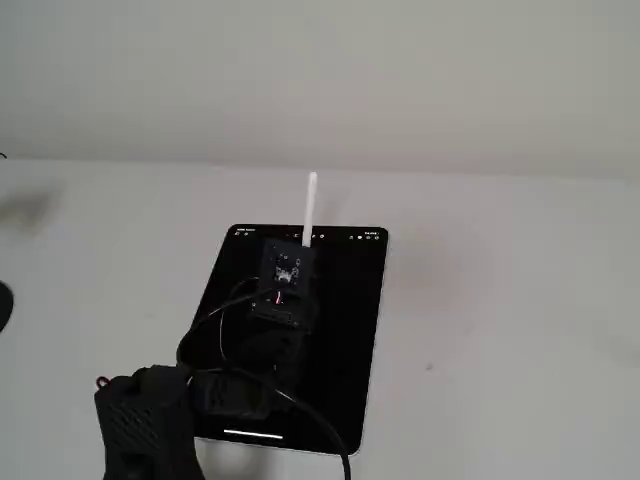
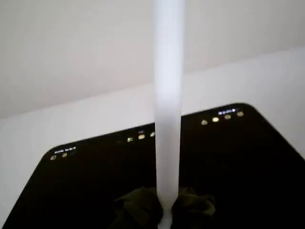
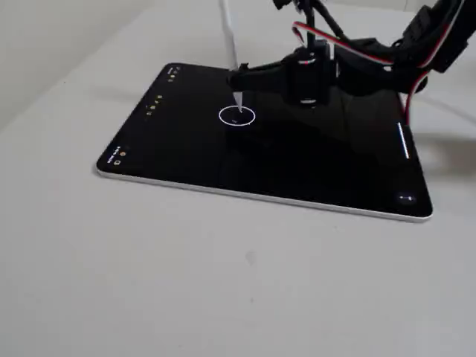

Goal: Draw 2 dots in a circle representing the eyes of a stickman

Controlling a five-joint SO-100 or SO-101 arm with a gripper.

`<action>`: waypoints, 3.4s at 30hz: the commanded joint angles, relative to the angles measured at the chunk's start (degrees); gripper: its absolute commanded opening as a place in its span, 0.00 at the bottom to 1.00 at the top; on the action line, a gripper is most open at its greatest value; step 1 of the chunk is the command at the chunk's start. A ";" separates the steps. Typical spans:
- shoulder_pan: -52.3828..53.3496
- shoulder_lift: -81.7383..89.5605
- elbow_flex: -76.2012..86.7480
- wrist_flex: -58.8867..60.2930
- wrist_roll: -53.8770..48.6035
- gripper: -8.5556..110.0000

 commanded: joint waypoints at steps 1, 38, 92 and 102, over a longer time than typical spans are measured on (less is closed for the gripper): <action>-0.35 1.23 -0.53 -1.32 -0.18 0.07; 1.85 93.25 9.05 107.23 73.74 0.07; 10.99 91.58 53.88 64.34 12.83 0.07; 10.28 85.34 53.79 59.33 7.65 0.07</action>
